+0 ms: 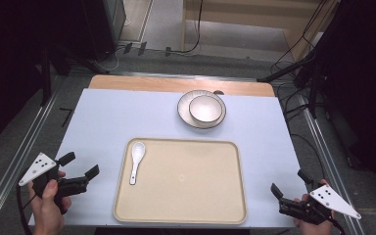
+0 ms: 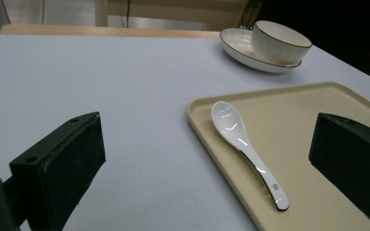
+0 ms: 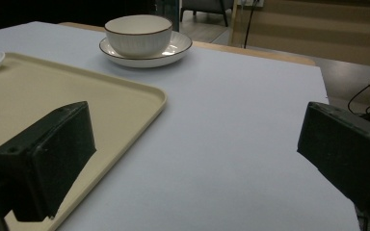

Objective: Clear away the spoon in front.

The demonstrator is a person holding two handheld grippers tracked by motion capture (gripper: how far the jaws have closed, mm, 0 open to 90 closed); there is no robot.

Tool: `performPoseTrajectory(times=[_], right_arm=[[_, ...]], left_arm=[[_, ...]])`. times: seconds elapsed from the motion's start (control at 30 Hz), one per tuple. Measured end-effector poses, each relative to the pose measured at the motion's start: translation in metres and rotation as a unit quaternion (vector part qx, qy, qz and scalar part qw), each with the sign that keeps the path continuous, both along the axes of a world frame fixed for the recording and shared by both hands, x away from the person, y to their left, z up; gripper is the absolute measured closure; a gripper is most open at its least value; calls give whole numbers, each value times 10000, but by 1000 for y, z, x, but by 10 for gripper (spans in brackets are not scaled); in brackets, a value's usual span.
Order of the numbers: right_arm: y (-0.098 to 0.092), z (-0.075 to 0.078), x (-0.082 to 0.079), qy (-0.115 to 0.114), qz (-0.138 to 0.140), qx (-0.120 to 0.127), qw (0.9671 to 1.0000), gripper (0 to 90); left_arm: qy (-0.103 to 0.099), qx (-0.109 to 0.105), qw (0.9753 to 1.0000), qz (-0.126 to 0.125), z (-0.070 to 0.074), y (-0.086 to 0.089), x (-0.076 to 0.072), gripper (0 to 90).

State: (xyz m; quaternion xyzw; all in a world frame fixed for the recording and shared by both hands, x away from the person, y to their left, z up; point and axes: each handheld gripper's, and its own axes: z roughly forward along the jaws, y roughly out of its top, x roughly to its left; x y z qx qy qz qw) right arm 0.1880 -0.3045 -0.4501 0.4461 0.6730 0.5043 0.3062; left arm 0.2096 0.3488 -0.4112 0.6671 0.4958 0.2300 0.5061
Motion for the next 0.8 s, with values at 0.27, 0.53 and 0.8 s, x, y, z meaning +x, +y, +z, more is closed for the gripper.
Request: performPoseTrajectory(times=[0.27,0.53,0.8], right_arm=[[-8,-2,2,64,-114,200,9997,0],[-12,-4,3,124,-181,281,9994,0],[-11,-12,10,452,213,600,9969,0]], left_arm=[[63,141,9998,136,-3,26,-2,0],[116,264,9994,204,-3,45,-6,0],[282,450,9980,331,-9,45,-4,0]])
